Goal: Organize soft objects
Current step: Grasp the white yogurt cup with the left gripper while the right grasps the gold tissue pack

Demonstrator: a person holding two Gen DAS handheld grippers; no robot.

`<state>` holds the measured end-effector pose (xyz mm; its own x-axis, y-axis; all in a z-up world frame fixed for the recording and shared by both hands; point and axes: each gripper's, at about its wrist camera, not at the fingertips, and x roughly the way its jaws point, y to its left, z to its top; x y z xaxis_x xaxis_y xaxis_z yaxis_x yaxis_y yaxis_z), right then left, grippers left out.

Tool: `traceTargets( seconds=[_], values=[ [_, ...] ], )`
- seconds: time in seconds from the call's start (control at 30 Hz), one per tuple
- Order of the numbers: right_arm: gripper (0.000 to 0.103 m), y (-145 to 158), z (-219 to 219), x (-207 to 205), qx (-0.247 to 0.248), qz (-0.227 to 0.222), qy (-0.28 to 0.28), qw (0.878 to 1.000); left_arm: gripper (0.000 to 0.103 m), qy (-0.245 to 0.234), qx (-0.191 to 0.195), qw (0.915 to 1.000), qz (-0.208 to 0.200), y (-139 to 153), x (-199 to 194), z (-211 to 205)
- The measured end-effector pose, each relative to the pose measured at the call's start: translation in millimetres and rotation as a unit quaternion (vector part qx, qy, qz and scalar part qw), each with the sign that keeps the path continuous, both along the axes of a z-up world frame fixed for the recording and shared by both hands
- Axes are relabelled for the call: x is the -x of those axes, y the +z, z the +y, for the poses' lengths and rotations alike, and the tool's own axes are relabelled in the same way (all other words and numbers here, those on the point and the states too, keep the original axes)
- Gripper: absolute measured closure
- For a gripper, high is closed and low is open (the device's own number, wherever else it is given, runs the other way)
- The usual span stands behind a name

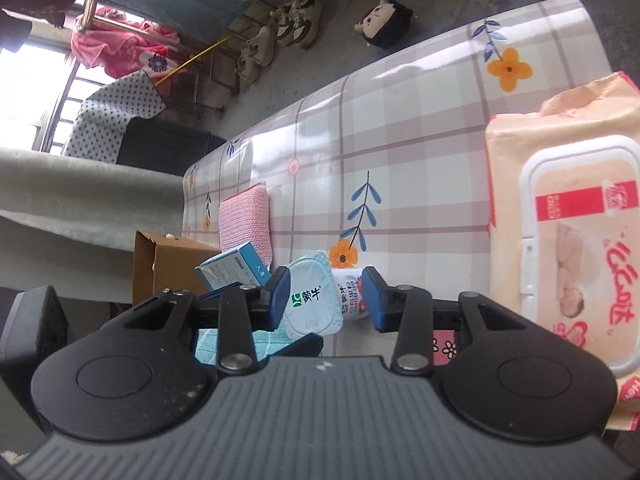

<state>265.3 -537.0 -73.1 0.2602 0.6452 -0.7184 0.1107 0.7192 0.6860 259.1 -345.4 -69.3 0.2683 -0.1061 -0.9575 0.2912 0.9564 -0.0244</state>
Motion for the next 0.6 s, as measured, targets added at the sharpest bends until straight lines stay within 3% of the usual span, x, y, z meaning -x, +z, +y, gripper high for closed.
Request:
traceTargets(
  seconds=[0.13,0.2,0.47,0.53,0.6],
  values=[
    [0.057,5,-15,20,0.004,0.003,-0.025,1.000,0.013,0.068,0.044,0.9951,0.057,-12,-19,8],
    [0.056,6,-20,30,0.007,0.004,-0.035,0.999,0.017,0.074,0.045,0.9929,0.081,-18,-22,7],
    [0.054,21,-44,59,0.003,-0.033,-0.077,0.996,0.017,0.087,0.048,0.9905,0.095,-22,-25,8],
    [0.052,27,-49,65,0.005,-0.049,-0.082,0.995,0.017,0.096,0.049,0.9890,0.101,-24,-29,11],
    [0.043,34,-51,70,0.018,-0.067,-0.064,0.996,0.020,0.108,0.050,0.9869,0.109,-27,-32,14]
  ],
)
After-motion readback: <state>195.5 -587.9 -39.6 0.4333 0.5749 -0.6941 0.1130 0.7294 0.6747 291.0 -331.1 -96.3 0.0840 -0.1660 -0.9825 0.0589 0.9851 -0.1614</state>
